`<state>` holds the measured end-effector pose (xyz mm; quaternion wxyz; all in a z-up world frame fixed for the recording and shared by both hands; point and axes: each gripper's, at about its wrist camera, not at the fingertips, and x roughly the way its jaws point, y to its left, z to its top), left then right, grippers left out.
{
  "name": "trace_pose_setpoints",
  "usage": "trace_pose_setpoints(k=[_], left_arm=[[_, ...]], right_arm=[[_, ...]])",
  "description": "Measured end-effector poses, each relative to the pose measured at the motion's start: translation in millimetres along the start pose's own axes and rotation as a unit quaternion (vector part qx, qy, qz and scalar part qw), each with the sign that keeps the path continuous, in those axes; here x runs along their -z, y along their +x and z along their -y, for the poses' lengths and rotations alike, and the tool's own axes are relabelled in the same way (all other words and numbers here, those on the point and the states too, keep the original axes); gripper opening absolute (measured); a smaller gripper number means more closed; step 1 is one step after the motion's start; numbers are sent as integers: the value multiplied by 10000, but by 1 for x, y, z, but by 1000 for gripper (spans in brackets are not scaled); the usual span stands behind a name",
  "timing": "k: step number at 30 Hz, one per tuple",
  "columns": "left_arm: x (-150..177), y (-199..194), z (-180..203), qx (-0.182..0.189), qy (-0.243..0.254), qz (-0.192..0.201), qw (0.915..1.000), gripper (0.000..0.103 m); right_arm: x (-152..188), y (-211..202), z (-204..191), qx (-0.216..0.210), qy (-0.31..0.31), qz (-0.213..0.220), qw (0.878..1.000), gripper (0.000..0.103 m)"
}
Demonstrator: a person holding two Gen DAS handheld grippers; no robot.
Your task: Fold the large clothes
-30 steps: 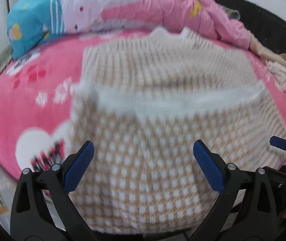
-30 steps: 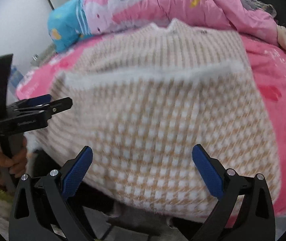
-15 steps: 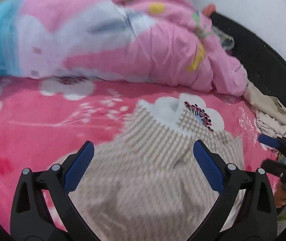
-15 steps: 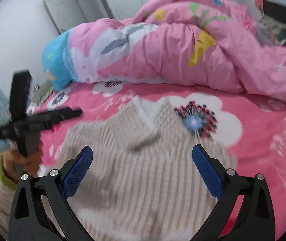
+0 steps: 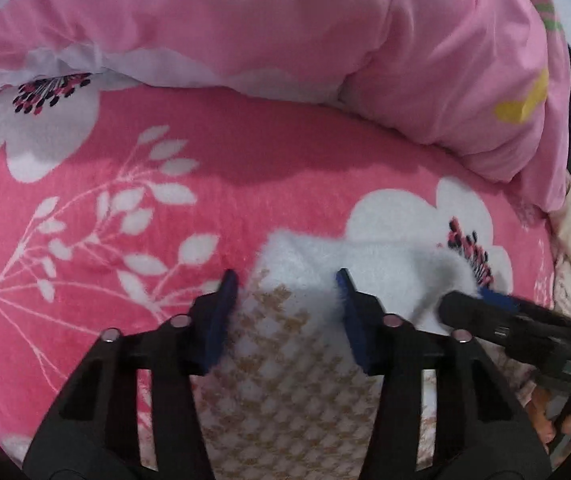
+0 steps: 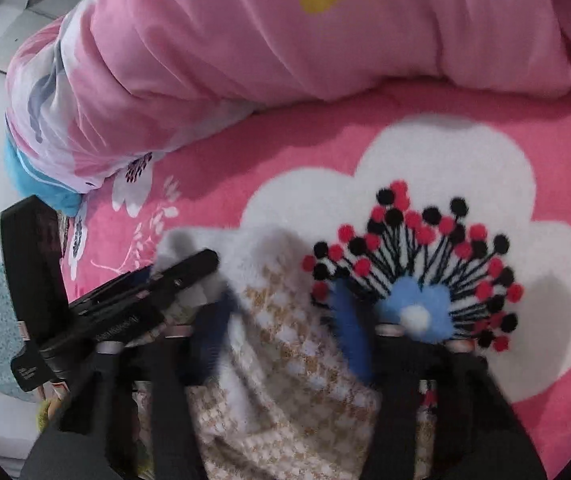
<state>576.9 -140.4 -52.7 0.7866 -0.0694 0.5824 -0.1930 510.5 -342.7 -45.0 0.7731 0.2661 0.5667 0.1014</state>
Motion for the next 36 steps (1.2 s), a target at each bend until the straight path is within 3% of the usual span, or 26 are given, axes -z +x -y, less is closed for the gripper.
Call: trace_pose_setpoints(k=[1,6,11,15,20,22,24,26,28,31,33,36], left_arm=[[0,-4,0,100,-8,12,9999,27],[11,-60,3,538,269,335,9976,13],[50,-124,17,710,1066,753,9889,12],[108,-163,36,671,1970,1005,9729,12],[197,-160,33,471,2931,1099,9486,14],[220,-139,29,365,3064,981,9461,16],[233,-127,21,271,2979,947,9495,17],[233,-124,12,512,2733,1065,9546,18],[230,-127,4,757,2547,1087,9579,19],[235,-131,1,831,2542,1139,9568,23],[239,-134,-2,862,2474,1131,9584,28],[254,-149,-12,992,2271,1238,9609,39]], right_arm=[[3,-4,-3,-89,-25,49,9999,25],[24,-38,-30,-64,-582,315,9978,15],[65,-76,-66,292,-1417,624,9875,14],[121,-100,-83,583,-2032,879,9734,14],[209,-107,-69,1244,-2733,864,9499,16],[237,-97,-55,1488,-2659,600,9506,22],[252,-102,-46,1706,-2374,424,9554,25],[260,-123,-46,1545,-2224,586,9609,25],[259,-156,-56,1250,-2156,1016,9631,28],[246,-178,-77,710,-2167,1465,9626,29],[233,-169,-93,413,-2283,1619,9591,29],[219,-117,-98,262,-2366,1264,9630,29]])
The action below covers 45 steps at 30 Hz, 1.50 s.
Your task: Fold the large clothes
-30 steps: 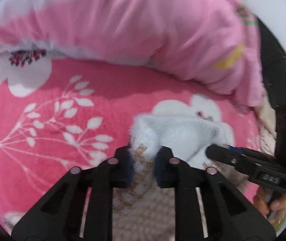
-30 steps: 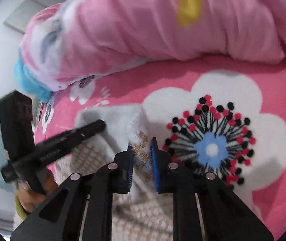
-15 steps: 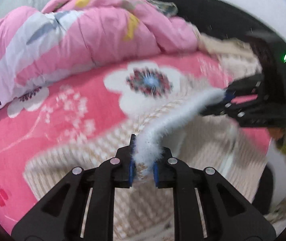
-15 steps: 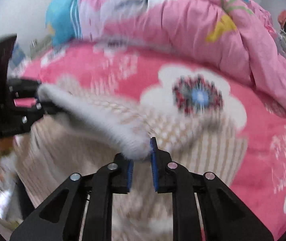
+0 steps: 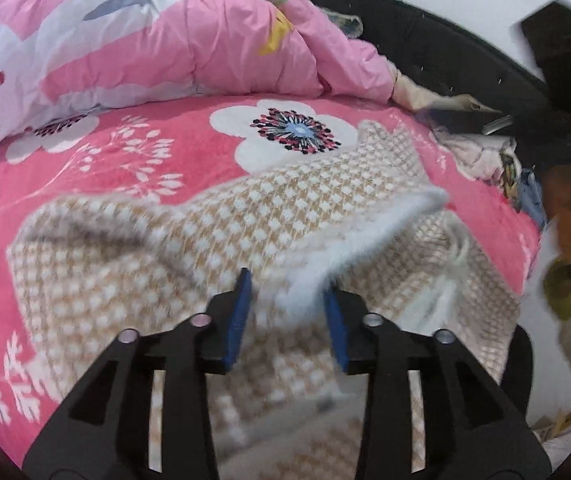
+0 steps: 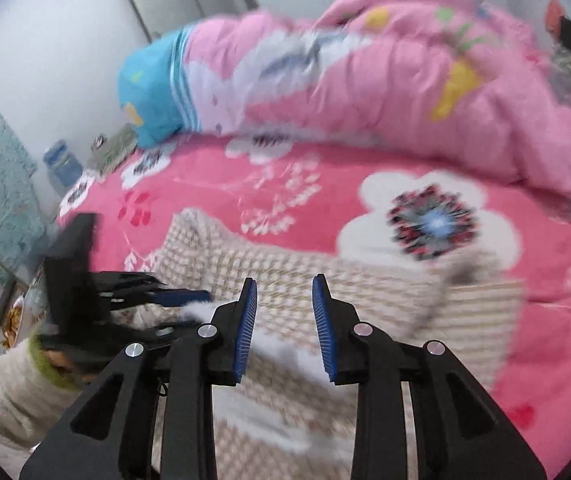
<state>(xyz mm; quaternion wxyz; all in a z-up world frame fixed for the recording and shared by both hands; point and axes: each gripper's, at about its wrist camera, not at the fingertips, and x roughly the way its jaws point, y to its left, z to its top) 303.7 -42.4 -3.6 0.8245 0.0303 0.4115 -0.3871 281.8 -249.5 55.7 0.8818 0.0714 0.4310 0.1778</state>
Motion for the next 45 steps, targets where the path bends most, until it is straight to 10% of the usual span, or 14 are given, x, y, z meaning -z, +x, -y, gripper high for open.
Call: trace_pose_setpoints(k=[4,9,14,18,23,28,37,42,45], left_arm=[[13,-30,-7,-88,-368,223,9990,41],[-16,-41,-8,18,-697,640,9955,45],[-32,36,4,-799,-410,-72,9959,50],[-11,52,6,-1082,-79,-2,9941,49],[-6,50,3,-1049,-133,81,9944,49],[-8,52,0,-1085,-143,126,9939,50],[-12,58,-5,-1016,-284,189,9942,49],[1,41,-20,-609,-571,355,9959,49],[16,35,-36,-378,-955,409,9939,50]], right_arm=[[34,85,26,-755,825,-1251,9858,29],[46,85,42,-1147,1226,-944,9813,29],[46,47,49,-1094,1308,-656,9832,30],[39,-1,91,-534,1680,88,9843,51],[26,33,141,-649,2449,-247,9671,51],[21,35,146,-962,2801,107,9551,23],[54,44,147,-600,2901,289,9547,24],[43,-20,87,667,1839,888,9767,33],[31,-8,40,-60,1066,861,9905,33]])
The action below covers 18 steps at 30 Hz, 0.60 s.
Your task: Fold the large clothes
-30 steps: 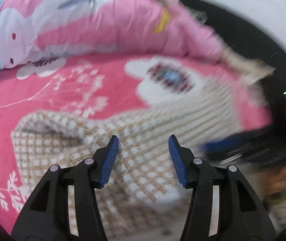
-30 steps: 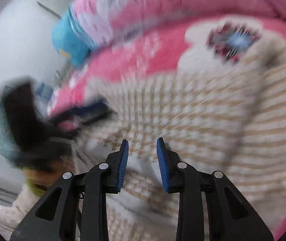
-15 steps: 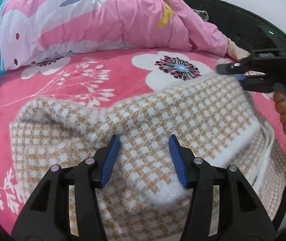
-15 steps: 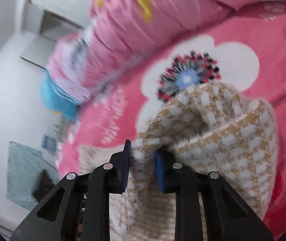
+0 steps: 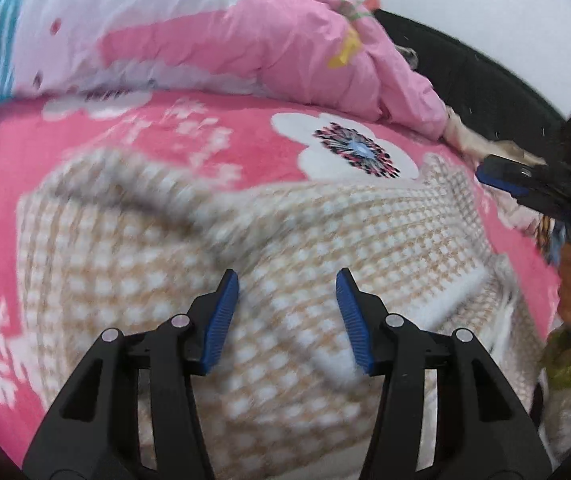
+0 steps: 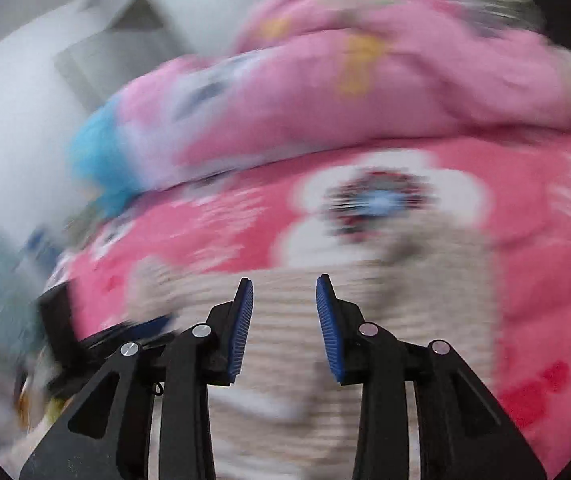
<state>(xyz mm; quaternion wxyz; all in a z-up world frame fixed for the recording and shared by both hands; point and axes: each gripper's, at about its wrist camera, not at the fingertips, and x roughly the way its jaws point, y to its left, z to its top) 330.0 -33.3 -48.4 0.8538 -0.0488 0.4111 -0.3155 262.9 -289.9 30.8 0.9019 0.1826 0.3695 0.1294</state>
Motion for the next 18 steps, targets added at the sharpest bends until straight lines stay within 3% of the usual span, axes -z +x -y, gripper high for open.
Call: trace_pose_setpoints(k=[2,4,8,11,13,16,18], left_arm=[[4,-10,-14,237,-357,112,9990,47],[2,-22,-21,223,-523,291,9980,46],[-21,-33,-42,156,-919,493,9944,46],[-46,-12,-69,-36,-1402,113,9901,47],[-56,5,-96,137,-1909,-82,9815,46],[-57,8,-128,505,-2743,-4,9603,37],[-51,0,-126,520,-2813,153,9581,36]], right_arm=[[7,27,-15,-65,-302,-329,9990,33],[29,77,-14,112,-455,-1106,9928,33],[37,75,-11,28,-422,-851,9955,33],[39,70,2,-205,-267,-836,9959,33],[42,64,9,-291,-176,-800,9962,33],[44,66,9,-219,-285,-764,9964,33],[45,62,9,-187,-376,-704,9966,33]])
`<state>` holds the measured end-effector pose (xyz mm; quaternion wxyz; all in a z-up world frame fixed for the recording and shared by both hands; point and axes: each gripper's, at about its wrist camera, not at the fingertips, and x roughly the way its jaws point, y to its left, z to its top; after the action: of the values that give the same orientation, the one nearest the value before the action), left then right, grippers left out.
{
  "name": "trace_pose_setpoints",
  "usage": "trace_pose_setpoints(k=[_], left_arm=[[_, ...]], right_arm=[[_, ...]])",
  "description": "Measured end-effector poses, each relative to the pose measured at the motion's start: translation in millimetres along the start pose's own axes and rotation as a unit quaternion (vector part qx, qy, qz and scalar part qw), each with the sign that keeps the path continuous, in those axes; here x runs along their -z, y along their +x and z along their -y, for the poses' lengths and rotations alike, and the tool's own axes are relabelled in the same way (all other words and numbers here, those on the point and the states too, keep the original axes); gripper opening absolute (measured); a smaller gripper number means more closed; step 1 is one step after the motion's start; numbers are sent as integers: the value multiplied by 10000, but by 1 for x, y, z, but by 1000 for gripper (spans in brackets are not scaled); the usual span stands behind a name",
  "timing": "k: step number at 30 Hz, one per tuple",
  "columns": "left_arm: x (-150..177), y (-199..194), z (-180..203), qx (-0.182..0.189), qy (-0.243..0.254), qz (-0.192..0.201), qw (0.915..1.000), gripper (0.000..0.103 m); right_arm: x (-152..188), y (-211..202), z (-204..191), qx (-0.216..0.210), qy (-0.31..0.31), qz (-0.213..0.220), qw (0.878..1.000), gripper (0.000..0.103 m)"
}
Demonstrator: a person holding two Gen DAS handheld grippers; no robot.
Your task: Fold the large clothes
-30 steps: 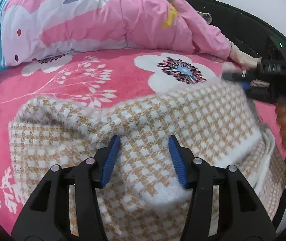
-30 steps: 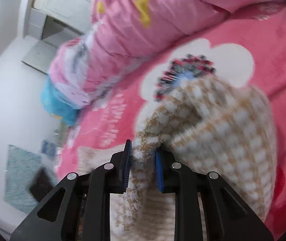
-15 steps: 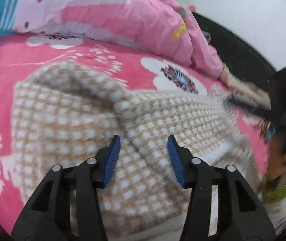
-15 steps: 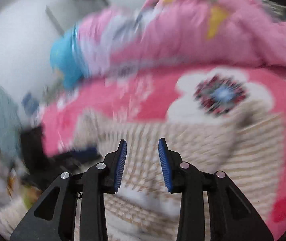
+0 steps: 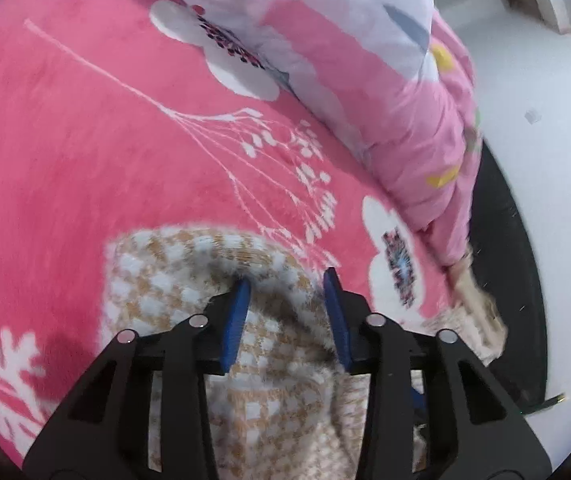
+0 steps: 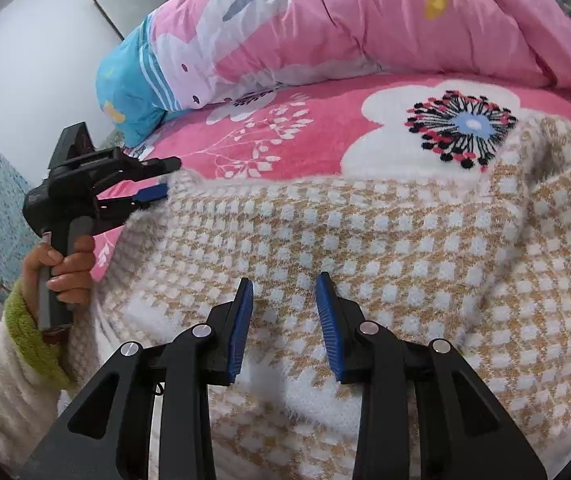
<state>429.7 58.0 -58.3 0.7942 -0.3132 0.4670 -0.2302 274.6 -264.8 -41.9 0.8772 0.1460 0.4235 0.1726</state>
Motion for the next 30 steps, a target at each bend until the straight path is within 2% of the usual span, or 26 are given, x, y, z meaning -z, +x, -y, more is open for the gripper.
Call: trace_pose_setpoints(k=[2,6,8,9,11,12,14,15,16,18,22,23,26,29,30], left_arm=[[12,-16,11,-327,244,297,9987,40],[35,-47,48,-331,915,742,9925,44],[47,-45,83,-261,1579,660,9849,47],[59,-35,106,-198,2010,454,9783,49],[77,-10,131,-165,2520,48,9676,50],[86,6,139,-317,2705,-143,9621,50],[98,30,140,-578,2875,-374,9553,50],[103,44,136,-834,2929,-460,9514,49],[109,46,130,-929,2973,-443,9492,48],[113,43,125,-891,3029,-301,9484,48],[113,39,118,-751,2977,-303,9512,48],[112,38,116,-701,2932,-318,9529,48],[112,25,120,-590,2826,-239,9571,48],[122,9,128,-603,3085,-177,9492,49],[127,8,128,-739,3166,-230,9454,50]], right_arm=[[1,-1,-2,-17,14,13,10000,33],[-1,1,-6,-34,110,-1,9999,33],[-2,1,-7,-19,178,9,9998,33],[-2,0,-7,-13,217,9,9998,33],[-6,-2,-6,-41,318,-58,9995,33],[-10,-8,-2,-107,502,-93,9986,33],[-20,-24,7,-157,790,52,9967,33],[-27,-33,10,-62,797,182,9966,33],[-34,-38,13,116,765,260,9967,33],[-45,-35,21,425,748,259,9960,33],[-40,7,32,928,406,-177,9947,33],[-40,5,26,1060,240,-132,9940,33],[-40,-18,14,1149,312,-85,9929,34],[-27,-42,-4,998,24,140,9949,46],[-20,-39,-10,1066,-156,76,9942,48]])
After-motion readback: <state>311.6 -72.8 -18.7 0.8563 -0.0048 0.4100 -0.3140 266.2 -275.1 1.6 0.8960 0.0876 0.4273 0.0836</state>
